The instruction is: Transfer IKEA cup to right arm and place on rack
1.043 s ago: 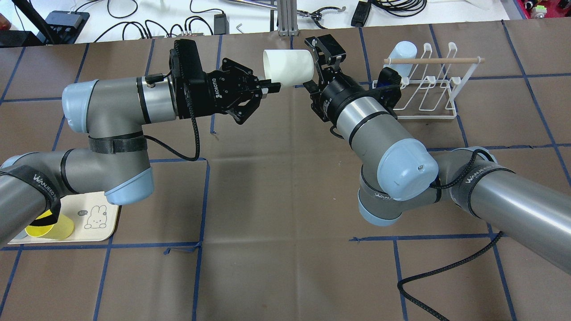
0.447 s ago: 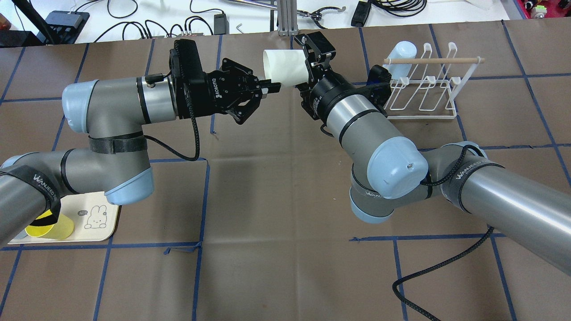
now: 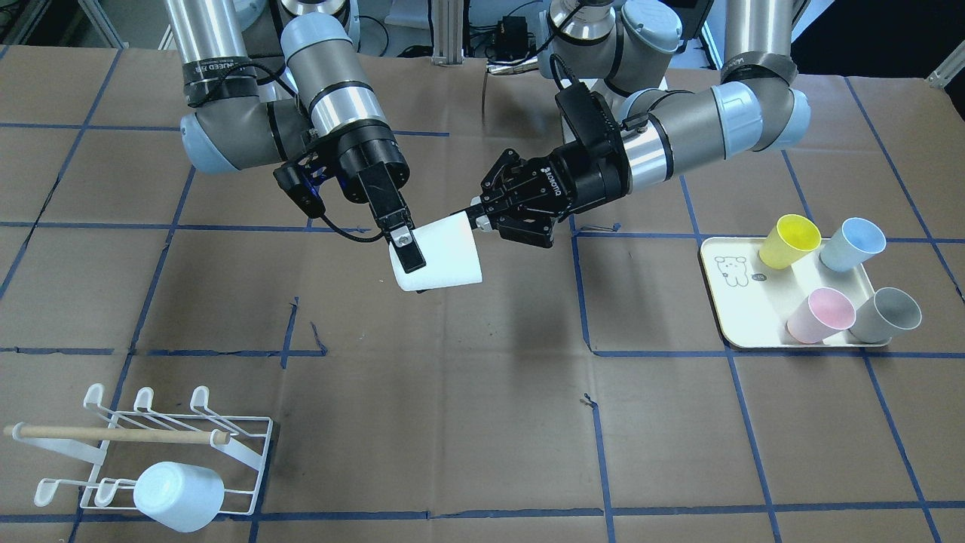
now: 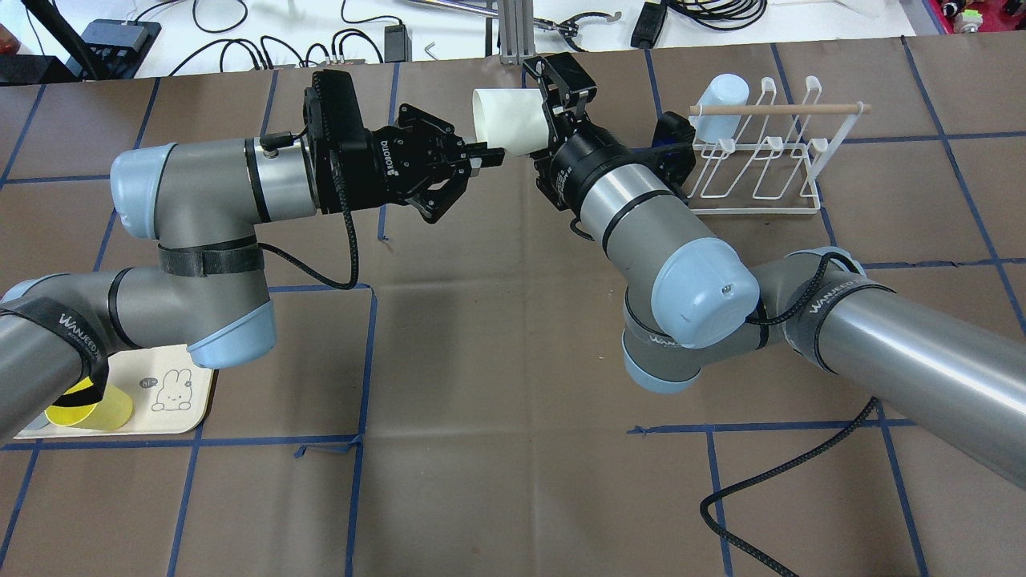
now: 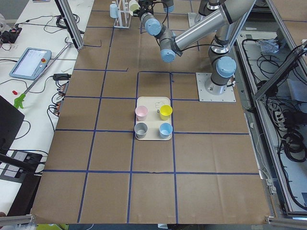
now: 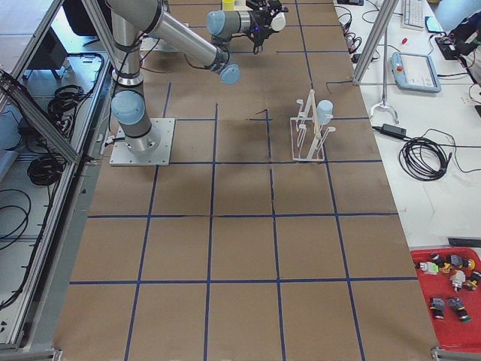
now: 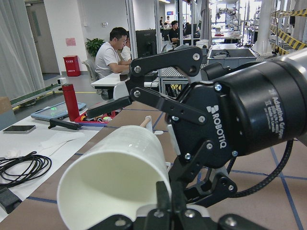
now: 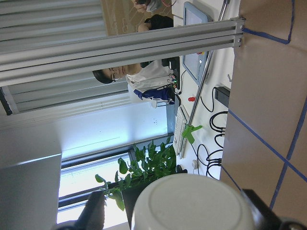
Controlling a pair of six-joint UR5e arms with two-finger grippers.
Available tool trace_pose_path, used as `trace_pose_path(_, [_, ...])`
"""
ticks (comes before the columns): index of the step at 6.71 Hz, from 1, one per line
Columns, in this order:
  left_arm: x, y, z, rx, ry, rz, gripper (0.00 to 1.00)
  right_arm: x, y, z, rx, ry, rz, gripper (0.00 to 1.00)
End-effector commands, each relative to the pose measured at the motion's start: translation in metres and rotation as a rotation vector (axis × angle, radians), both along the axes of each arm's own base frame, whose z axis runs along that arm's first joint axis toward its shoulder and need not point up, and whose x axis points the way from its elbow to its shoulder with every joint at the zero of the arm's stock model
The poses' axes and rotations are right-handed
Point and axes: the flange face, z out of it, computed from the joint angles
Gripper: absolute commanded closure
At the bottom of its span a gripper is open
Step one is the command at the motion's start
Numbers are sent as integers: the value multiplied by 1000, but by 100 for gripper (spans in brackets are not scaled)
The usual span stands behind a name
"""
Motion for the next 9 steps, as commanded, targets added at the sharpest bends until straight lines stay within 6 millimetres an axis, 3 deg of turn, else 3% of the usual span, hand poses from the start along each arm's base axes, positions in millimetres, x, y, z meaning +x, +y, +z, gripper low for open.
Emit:
trace_pose_path(1, [0,1,1,-3,0,0,91,1,-3,-2,1,-1,0,1])
trace_pose_path(5, [0,1,2,-4,0,0,91,2,-3,-3,-4,9,15,43])
trace_pose_path(6, [0,0,2,-4,0,0,84,1,-3,-3,-4,10,14,54])
trace_pose_path(9, [0,1,5,1,1,4,34,1,-3,-2,-6,10,14,59])
